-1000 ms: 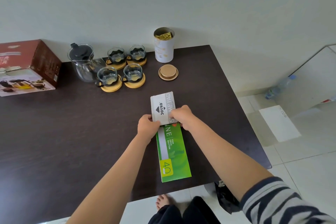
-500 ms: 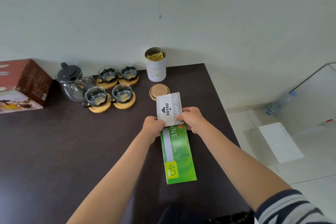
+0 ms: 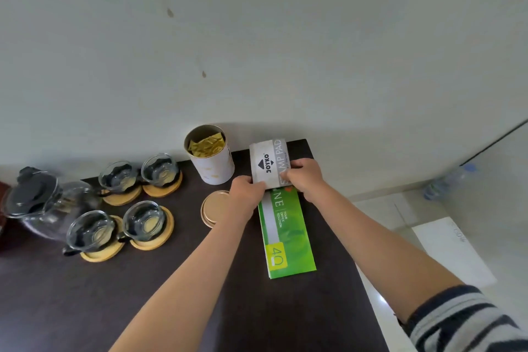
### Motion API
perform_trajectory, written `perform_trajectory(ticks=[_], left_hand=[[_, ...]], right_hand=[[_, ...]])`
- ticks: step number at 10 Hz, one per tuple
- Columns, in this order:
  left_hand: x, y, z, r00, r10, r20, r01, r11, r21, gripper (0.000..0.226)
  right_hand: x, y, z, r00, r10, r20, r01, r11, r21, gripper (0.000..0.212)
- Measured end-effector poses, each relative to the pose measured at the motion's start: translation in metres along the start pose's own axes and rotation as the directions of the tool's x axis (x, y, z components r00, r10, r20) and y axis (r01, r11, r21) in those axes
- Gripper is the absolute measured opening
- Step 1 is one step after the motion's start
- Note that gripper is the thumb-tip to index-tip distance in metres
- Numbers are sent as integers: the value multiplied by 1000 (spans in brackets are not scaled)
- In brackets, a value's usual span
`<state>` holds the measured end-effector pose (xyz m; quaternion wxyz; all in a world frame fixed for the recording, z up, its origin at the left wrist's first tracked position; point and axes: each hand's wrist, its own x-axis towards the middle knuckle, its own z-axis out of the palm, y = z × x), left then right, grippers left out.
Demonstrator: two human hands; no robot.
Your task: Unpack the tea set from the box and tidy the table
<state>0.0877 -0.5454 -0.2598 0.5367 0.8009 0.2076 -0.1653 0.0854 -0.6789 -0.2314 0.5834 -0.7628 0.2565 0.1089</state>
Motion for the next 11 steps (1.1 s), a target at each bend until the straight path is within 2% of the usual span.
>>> perform_trajectory(ticks=[1,3,4,5,6,8,9,10,11], left_hand=[[17,3,8,998,20,-51,-17,999,45,9],[39,-3,16,995,36,-90,-27,994,103,22],[44,-6,19,996,24,-90,-13,993,118,18],[42,-2,20,996,16,-88,-5,991,131,23],[38,4,19,995,-5,-95,16,993,120,30],[26,12,14,998,-9,-62,15,995,101,32],[8,19,6,999,29,-46,-26,998,59,22],[-15,32,-8,996,79,-44,-78,997,23,16],[-42,45,-28,982,182,-57,-183,983,-12,28]], right_hand=[[25,3,2,1000,2,8,-2,1000,-7,24],[54,13,13,1000,3,15,-2,997,-83,21],[66,23,19,1000,-8,-1,8,992,-128,19],[82,38,24,1000,-16,-6,14,984,-178,32],[77,32,24,1000,0,-6,-1,979,-205,35],[48,9,18,998,-36,-46,26,978,-206,31],[30,4,14,995,-55,-82,39,982,-186,52],[1,-14,7,986,-130,-106,108,976,-190,46],[-29,-32,4,964,-229,-137,202,962,-183,31]])
